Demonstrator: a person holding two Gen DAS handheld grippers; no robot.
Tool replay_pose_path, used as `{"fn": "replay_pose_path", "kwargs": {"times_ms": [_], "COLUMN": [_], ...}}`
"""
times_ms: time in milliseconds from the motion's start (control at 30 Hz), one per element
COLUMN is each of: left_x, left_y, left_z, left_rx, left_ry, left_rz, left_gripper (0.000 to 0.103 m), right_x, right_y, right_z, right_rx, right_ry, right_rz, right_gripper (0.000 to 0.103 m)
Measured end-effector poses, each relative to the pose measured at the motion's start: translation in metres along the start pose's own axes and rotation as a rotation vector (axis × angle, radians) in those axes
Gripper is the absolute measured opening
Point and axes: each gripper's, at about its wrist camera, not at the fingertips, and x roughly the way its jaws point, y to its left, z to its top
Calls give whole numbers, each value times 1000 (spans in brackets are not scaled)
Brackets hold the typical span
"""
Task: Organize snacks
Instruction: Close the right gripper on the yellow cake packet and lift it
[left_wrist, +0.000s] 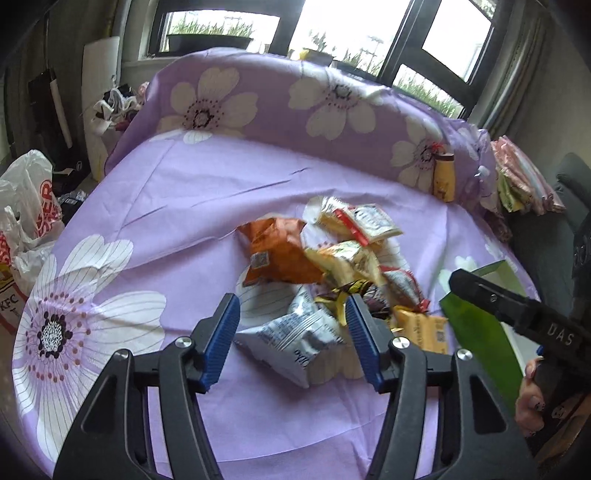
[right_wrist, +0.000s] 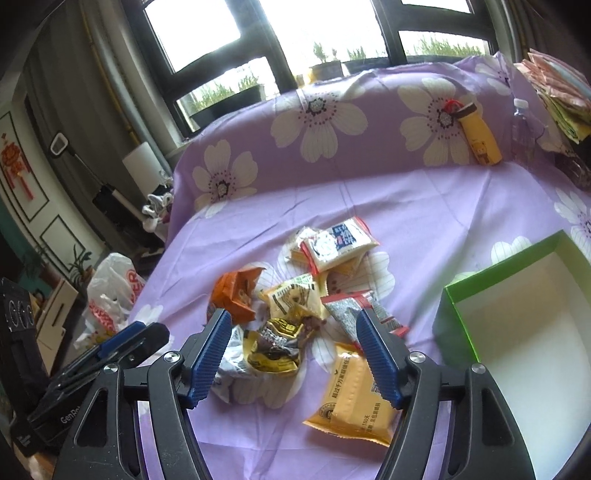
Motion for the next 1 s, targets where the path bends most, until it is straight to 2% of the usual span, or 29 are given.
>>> {"fn": "replay_pose_path", "kwargs": {"times_ms": [133,433,1000], "left_x": [5,18,28], "left_y": [14,13,4], "left_z": [-4,-9,-14], "left_rx": [-58,-88,-63], "left_ry": [-12,10,31], "left_rz": [-6,-17,-7], "left_gripper": [59,61,69], "right_x": [11,27,34], "right_y": [-12,-9,-11], "right_z": [-3,-12,-15], "right_rx": [37,-2,-4], "right_ry": [26,63,93], "right_rz": [3,-24,-33], "right_gripper": [72,72,73]}}
